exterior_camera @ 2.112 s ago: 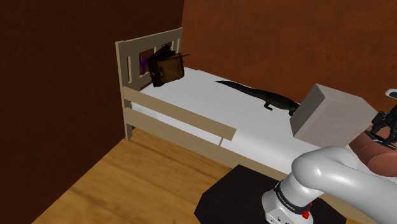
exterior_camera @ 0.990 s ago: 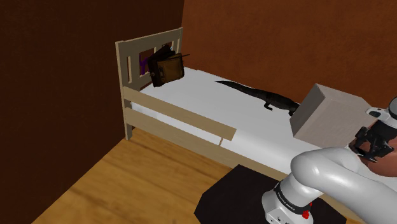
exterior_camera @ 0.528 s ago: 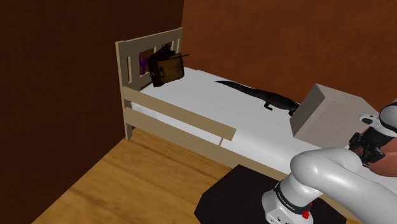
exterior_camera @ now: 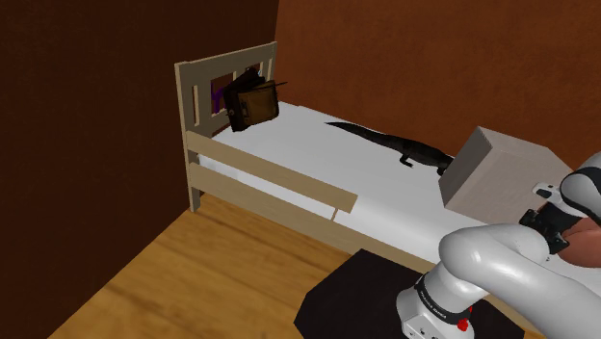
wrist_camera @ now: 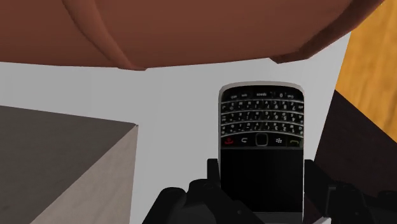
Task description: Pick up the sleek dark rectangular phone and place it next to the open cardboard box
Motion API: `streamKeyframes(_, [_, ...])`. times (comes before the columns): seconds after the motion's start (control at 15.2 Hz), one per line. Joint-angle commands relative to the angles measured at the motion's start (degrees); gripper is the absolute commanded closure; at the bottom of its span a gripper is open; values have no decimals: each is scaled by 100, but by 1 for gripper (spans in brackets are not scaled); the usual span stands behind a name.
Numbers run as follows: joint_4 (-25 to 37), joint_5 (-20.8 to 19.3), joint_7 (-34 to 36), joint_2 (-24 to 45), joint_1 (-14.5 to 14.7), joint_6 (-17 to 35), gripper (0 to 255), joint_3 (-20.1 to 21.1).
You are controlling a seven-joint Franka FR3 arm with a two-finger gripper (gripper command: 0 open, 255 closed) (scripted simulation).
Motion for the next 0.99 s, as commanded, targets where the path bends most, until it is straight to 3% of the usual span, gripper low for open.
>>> streamKeyframes(0.0, [-101, -146, 14, -32, -47, 84, 255, -156])
streamKeyframes(0.59, [-164, -279, 23, -46, -72, 159, 255, -302])
streamKeyframes(0.66, [-165, -280, 22, -47, -73, 159, 0, -304])
streamKeyframes(0.92, [-164, -280, 23, -46, -72, 159, 0, -304])
